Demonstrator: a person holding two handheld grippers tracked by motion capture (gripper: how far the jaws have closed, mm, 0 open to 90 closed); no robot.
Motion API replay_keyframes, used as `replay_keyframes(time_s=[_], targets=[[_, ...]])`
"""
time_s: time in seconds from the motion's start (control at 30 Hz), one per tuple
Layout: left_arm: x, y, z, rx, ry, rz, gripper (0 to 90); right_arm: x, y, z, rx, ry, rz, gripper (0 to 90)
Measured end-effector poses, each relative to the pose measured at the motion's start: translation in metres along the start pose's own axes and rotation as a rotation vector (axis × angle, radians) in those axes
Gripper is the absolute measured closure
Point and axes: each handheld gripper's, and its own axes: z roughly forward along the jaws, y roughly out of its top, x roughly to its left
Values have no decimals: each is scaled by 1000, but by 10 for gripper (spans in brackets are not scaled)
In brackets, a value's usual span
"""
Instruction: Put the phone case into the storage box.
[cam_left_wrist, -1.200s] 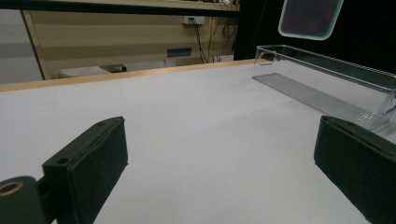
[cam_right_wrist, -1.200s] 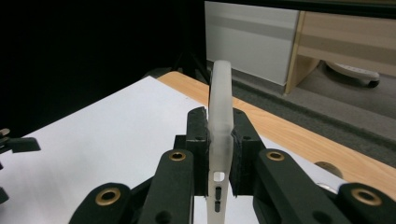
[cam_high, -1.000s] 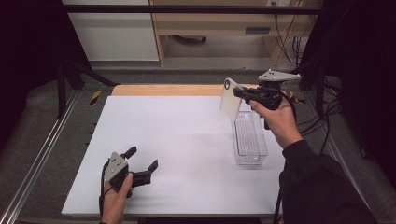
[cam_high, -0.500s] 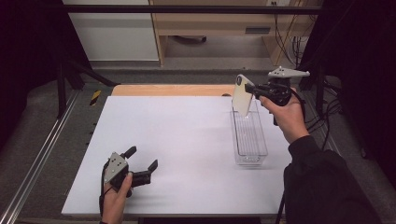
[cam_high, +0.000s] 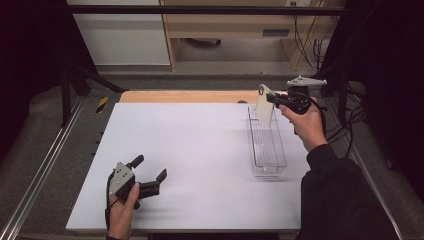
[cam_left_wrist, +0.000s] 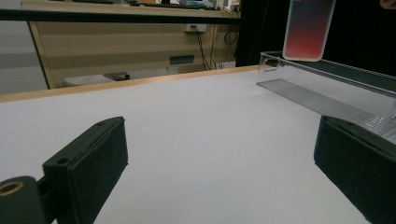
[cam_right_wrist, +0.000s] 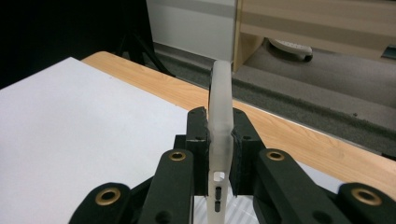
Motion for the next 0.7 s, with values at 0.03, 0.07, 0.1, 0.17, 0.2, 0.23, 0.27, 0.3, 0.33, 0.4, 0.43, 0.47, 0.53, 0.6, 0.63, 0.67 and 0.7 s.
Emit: replay_keyframes(time_s=[0.03,0.07,0.1,0.17,0.2,0.23,0.27,0.3,0.33,0.4,0.43,0.47,0.53,0.6,0.63,0.67,0.7], targets=[[0,0,0,1,-1,3,24,-1,-1,3,2,-1,0,810],[-1,0,0,1,-1,4,24,-3,-2,6,3,-1,-2,810],[-1,0,0,1,-1,5,24,-5,-3,8,4,-2,3,810],[0,0,-1,2,1,4,24,-6,-5,12,2,0,9,810],[0,0,-1,4,2,4,24,-7,-6,16,2,1,13,810],[0,0,-1,4,2,4,24,-7,-7,18,4,0,12,810],[0,0,-1,2,2,2,24,-7,-8,20,7,0,14,810],[0,0,-1,0,1,2,24,-7,-9,23,8,-3,16,810],[0,0,-1,0,0,2,24,-8,-9,25,8,-4,18,810],[0,0,-1,1,-1,1,24,-9,-10,28,6,-4,21,810],[0,0,-1,1,-2,0,24,-9,-11,29,7,-4,24,810],[0,0,-1,0,-2,0,24,-9,-12,30,10,-5,24,809],[0,0,-1,0,-4,0,24,-8,-13,34,18,-6,20,810],[0,0,-1,-1,-5,-1,24,-8,-15,37,26,-6,18,810],[0,0,-1,-1,-5,-1,24,-8,-16,38,29,-8,19,810],[0,0,-1,0,-5,-2,24,-9,-16,40,32,-8,16,810],[0,0,-1,1,-6,-2,24,-9,-17,41,34,-7,20,810]])
